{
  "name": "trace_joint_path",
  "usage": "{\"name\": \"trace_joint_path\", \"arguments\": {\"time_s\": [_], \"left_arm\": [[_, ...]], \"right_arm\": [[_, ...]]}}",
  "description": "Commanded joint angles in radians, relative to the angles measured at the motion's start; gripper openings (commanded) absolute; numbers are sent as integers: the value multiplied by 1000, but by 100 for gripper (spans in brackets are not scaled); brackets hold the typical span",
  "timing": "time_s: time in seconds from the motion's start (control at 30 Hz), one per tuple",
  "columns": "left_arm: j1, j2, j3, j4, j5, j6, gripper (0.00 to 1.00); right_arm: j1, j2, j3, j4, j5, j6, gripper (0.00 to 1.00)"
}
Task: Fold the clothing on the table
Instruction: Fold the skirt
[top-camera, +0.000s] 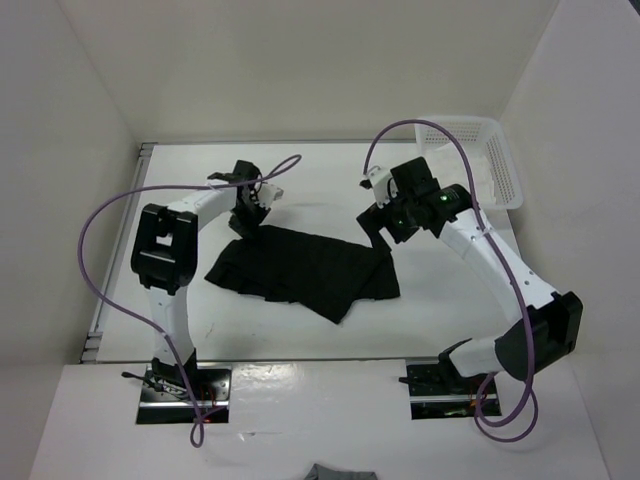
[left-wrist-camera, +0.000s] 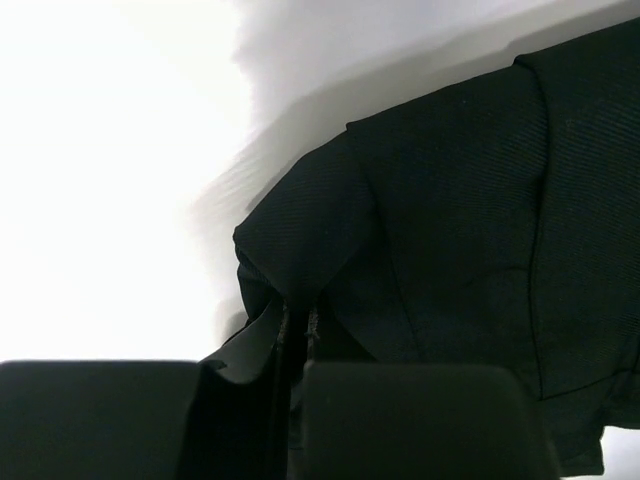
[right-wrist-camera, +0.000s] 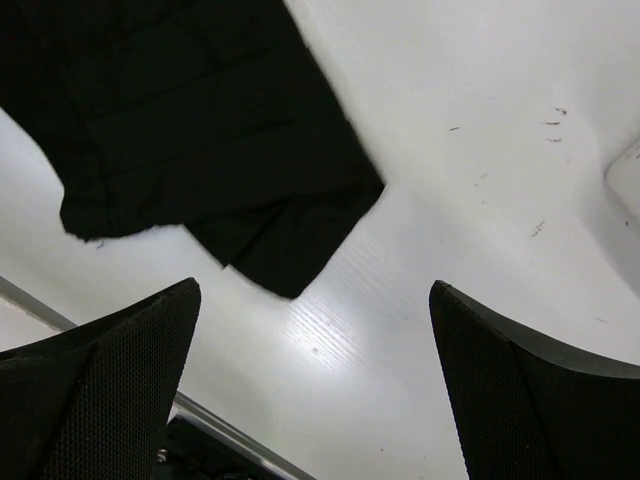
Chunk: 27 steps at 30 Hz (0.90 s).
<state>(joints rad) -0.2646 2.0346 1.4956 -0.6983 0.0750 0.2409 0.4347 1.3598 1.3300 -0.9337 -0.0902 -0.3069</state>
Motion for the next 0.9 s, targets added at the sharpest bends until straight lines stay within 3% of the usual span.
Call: {"name": "trace_joint_path", "arguments": {"time_s": [0.0, 0.2, 0.3, 0.4, 0.47, 0.53, 0.63, 0.87], "left_arm": [[51, 29, 18, -17, -32, -81, 0], [139, 19, -1, -17, -23, -114, 0], [165, 10, -11, -17, -12, -124, 0], [186, -1, -21, -26, -3, -134, 0], [186, -13, -21, -36, 6, -134, 0], [196, -36, -46, -36, 17, -134, 0], [196, -47, -69, -36, 37, -134, 0], [196, -85, -98, -36, 57, -101, 0]], "right_arm": [[-7, 47, 41, 36, -22, 3, 99], [-7, 125, 41, 45, -66, 3, 99], [-7, 194, 51, 35, -127, 3, 94], [-7, 289, 80, 13, -183, 3, 80], [-7, 363, 115, 13, -220, 3, 64], [-7, 401, 147, 1, -239, -6, 57], [-7, 447, 172, 15, -240, -6, 57], [-40, 513, 218, 131, -209, 15, 86]]}}
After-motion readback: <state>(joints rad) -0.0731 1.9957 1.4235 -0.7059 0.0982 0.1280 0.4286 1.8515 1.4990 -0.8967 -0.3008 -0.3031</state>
